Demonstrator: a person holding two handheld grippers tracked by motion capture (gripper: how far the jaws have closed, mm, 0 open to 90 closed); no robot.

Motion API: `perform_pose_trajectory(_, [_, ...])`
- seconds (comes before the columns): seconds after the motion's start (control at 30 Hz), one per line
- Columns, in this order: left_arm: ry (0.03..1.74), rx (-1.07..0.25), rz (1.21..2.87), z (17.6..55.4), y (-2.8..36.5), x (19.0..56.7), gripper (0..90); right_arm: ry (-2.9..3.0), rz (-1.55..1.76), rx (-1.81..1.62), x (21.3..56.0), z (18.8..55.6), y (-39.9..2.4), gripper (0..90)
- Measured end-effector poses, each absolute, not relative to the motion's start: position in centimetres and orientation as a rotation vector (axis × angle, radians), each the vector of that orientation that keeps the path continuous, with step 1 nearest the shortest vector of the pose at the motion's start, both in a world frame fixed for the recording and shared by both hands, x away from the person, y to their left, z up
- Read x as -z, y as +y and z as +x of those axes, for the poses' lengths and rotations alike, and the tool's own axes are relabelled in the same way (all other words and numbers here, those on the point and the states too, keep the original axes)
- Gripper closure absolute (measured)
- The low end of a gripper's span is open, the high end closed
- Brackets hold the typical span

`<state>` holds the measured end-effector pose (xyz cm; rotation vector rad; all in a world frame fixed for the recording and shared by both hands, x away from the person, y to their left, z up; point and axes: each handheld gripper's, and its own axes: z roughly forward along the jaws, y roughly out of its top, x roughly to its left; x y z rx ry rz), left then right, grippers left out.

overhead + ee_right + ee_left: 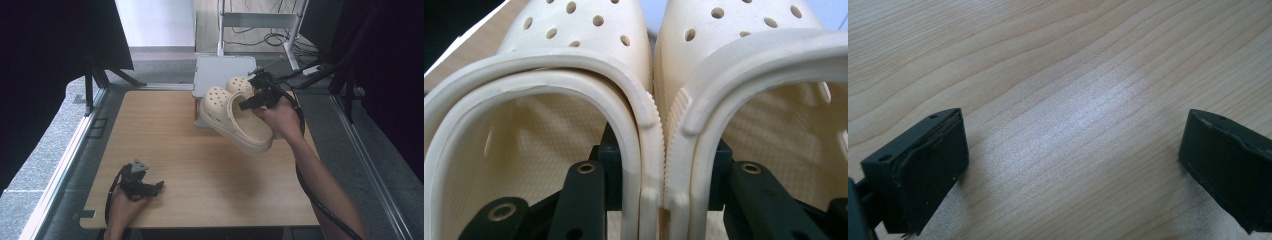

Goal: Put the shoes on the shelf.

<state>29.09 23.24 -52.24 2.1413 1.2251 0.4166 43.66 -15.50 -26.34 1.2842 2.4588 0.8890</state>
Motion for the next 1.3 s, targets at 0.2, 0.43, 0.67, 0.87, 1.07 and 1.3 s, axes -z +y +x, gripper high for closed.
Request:
perform_pose_trajectory(0.2, [1.223, -0.417, 2.144, 29.1, 23.3, 52.2, 0.0, 2.395, 1.369, -0.895, 25.7, 46.1, -14.3, 64.5])
perform_pose_trajectory(0.43, [1.226, -0.415, 2.142, 29.1, 23.2, 52.2, 0.0, 2.322, 1.437, -0.89, 25.0, 48.8, -12.8, 64.5])
perform_pose_trajectory(0.67, [1.226, -0.415, 2.142, 29.1, 23.2, 52.2, 0.0, 2.238, 1.495, -0.889, 24.2, 51.4, -11.6, 64.5])
perform_pose_trajectory(0.87, [1.226, -0.415, 2.142, 29.1, 23.2, 52.2, 0.0, 2.171, 1.579, -0.886, 24.3, 53.9, -10.7, 64.5])
perform_pose_trajectory(1.07, [1.226, -0.414, 2.142, 29.1, 23.2, 52.2, 0.0, 2.109, 1.681, -0.895, 25.2, 56.5, -10.4, 64.5])
perform_pose_trajectory(1.3, [1.225, -0.413, 2.143, 29.1, 23.3, 52.2, 0.0, 2.029, 1.737, -0.864, 25.6, 59.3, -9.7, 64.5])
